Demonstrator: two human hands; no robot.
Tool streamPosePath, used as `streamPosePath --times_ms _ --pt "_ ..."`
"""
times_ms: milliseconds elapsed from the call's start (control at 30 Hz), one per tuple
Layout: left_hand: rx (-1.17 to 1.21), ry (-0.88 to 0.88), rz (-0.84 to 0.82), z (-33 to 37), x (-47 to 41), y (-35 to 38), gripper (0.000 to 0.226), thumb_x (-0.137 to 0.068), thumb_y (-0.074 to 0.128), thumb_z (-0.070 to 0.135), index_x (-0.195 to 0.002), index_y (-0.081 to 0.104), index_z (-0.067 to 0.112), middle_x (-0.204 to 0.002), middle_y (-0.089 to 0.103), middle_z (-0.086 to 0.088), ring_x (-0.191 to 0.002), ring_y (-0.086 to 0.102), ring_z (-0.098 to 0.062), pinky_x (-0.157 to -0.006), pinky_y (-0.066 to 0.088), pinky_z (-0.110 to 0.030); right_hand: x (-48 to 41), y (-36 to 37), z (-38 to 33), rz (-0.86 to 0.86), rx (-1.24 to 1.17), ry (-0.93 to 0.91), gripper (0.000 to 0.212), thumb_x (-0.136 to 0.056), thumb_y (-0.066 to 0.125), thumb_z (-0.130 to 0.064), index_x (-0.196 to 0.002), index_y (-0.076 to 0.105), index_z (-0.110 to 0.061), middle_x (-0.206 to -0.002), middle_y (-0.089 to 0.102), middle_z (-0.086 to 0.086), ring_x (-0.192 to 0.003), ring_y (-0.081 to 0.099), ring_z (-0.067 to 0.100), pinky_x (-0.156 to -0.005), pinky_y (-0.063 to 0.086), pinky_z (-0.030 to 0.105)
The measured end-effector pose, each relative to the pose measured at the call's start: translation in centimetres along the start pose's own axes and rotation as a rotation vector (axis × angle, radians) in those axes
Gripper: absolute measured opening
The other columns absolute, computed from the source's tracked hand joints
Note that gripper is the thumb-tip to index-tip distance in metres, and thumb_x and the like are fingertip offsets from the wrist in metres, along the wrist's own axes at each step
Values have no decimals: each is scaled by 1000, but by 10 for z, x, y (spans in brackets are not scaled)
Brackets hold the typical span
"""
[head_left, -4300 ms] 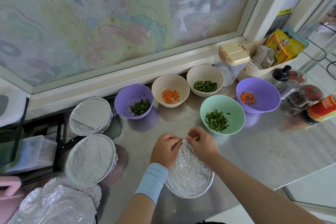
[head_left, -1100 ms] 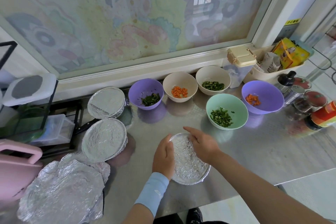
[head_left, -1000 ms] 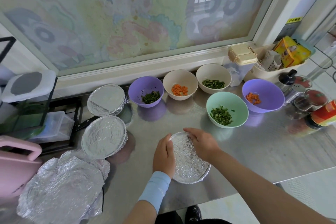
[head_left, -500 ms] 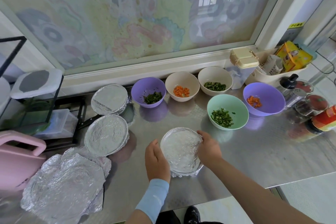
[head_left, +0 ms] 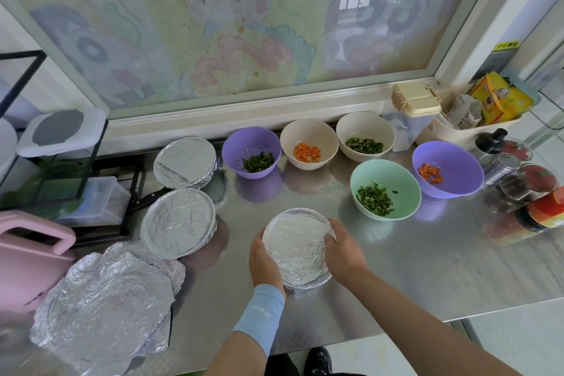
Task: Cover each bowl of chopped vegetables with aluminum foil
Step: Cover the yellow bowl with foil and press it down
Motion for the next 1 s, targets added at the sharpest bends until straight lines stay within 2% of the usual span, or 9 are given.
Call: streamPosePath --times_ms 100,167,267,400,500,600,667,800,1000 --pt "-59 -36 51 6 4 -3 53 -85 38 42 -121 56 8 -129 55 -23 -110 62 -31 -105 41 -59 -5 -9 -3 47 117 4 27 -96 39 -20 -114 60 -21 -116 64 6 -100 59 25 -90 49 35" --pt "-88 -31 143 5 12 -9 55 -85 37 42 -121 50 2 -133 50 -23 -122 51 -41 -107 37 -60 -9 -11 -7 33 183 -40 40 -96 41 -19 -135 48 -16 -142 48 7 -121 51 25 -104 40 36" --pt "11 -58 149 -1 28 -7 50 -85 39 46 -123 61 21 -126 63 -8 -117 59 -30 -104 46 -50 -13 -9 -21 -37 183 -207 55 -99 41 -17 -153 28 -19 -157 30 1 -142 31 20 -114 23 29" --pt "66 -71 89 2 22 5 40 -87 43 48 -117 67 35 -118 70 6 -111 65 -21 -100 50 -46 -18 -7 -21 -41 106 -171 46 -102 38 -19 -148 40 -23 -150 45 -1 -138 39 18 -112 26 25" --pt "62 -144 90 19 12 9 38 -87 47 48 -104 74 28 -103 75 1 -98 69 -24 -95 53 -44 -16 -10 -14 57 66 -117 39 -101 39 -22 -137 54 -24 -133 60 -3 -122 53 19 -101 39 27" --pt "35 -144 5 36 2 13 35 -95 42 41 -97 73 24 -94 76 1 -91 69 -21 -89 54 -37 -18 -20 -8 152 119 -50 30 -98 39 -24 -94 68 -21 -87 67 -3 -85 59 20 -72 48 30" --pt "59 -119 25 39 -4 8 30 -96 43 39 -97 69 23 -102 73 5 -95 65 -14 -89 49 -34 -22 -25 -10 132 210 -10 30 -94 39 -22 -77 62 -15 -77 64 2 -79 58 24 -71 51 34" --pt "83 -98 139 22 3 -6 25 -93 49 38 -100 68 23 -102 66 6 -90 60 -11 -89 45 -30 -30 -22 -24 59 236 -149 41 -102 38 -26 -140 49 -19 -143 50 2 -132 46 22 -108 34 32" --pt "150 -171 52 14 19 13 34 -94 48 44 -108 72 25 -104 75 1 -101 67 -20 -90 52 -36 -31 -6 -29 -49 57 -163 41 -104 37 -23 -144 47 -24 -144 52 -1 -133 46 19 -107 31 24"
Point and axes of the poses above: each hand's wrist, its own x-axis away from the middle knuckle, its own y-axis out of the palm, z = x × y, the point moved 4 cm from there along -x, towards the middle knuckle
